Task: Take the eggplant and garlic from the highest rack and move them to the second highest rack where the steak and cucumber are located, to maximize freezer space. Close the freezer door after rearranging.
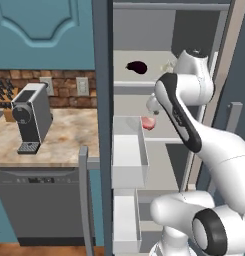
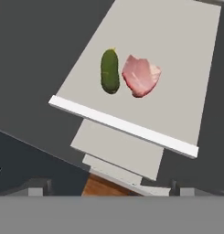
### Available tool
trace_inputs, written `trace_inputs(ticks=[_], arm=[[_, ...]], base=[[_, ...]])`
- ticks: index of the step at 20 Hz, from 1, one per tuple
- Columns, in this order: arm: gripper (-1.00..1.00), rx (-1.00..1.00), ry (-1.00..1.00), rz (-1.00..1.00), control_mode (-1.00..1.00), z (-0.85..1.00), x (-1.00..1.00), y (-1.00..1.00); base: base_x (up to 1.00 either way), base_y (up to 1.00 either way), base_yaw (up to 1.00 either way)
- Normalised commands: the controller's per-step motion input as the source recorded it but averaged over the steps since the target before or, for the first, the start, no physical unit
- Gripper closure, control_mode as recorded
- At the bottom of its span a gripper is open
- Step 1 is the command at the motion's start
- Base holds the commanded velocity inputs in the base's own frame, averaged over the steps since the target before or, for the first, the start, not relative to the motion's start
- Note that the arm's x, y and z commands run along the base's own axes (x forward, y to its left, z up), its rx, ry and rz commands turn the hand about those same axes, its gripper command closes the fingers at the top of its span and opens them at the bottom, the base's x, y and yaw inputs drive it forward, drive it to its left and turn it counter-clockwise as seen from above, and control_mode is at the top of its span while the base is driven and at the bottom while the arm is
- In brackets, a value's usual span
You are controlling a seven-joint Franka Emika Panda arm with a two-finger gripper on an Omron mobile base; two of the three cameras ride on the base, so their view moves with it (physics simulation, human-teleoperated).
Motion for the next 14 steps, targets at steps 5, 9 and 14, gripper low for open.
trace_inputs(ticks=[5,9,14], arm=[[-1.00,0.00,0.00,-0.14,-1.00,0.60,0.26,-0.01],[-1.00,0.00,0.04,-0.16,-1.00,0.50,0.38,-0.15],[-1.00,0.00,-0.10,-0.03,-1.00,0.37,0.34,-0.19]], base=[[0.00,0.00,0.00],[0.00,0.00,0.00],[0.00,0.00,0.00]])
